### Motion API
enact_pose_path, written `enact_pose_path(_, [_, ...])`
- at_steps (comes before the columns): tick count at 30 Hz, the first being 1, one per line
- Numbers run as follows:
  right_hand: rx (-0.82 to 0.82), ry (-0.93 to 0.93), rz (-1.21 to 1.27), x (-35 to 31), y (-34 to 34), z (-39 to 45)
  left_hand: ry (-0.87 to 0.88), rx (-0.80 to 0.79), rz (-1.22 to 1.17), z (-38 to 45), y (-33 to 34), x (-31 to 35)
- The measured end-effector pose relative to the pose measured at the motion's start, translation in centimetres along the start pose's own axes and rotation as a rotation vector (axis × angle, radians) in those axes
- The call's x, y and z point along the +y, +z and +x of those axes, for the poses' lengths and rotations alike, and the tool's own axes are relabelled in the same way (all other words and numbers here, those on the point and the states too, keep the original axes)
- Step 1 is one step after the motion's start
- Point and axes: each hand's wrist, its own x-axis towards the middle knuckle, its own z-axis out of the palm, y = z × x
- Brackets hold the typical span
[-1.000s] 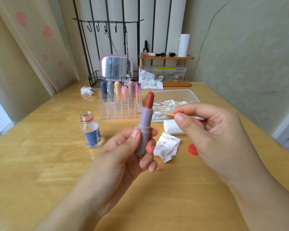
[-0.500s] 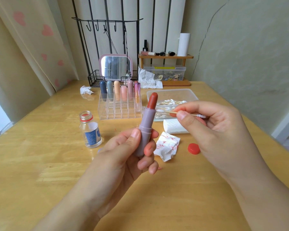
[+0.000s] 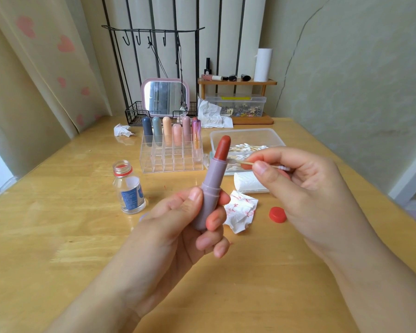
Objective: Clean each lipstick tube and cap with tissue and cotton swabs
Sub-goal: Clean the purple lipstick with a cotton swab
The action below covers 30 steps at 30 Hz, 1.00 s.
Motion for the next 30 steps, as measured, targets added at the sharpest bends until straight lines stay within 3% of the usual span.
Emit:
enact_pose_path(6, [-0.024,0.039,-0.001,0.2,0.5,-0.1,-0.032,-0.05,-0.032,-0.1,0.4,-0.2])
enact_pose_path(13, [0.015,0.075,0.077,-0.2,0.3,-0.1,0.129,0.124,-0.081,0.1,0.3,0.9])
enact_pose_path(19, [-0.004,-0.009,-0.028,-0.4,0.7,-0.5,0.089,0.209,0.007,0.1,0.9,0.4])
enact_pose_path(30, [0.086,-0.263,-0.225,0.2,0.8,-0.8,0.084,0.223,0.123,-0.1,1.5,0.3])
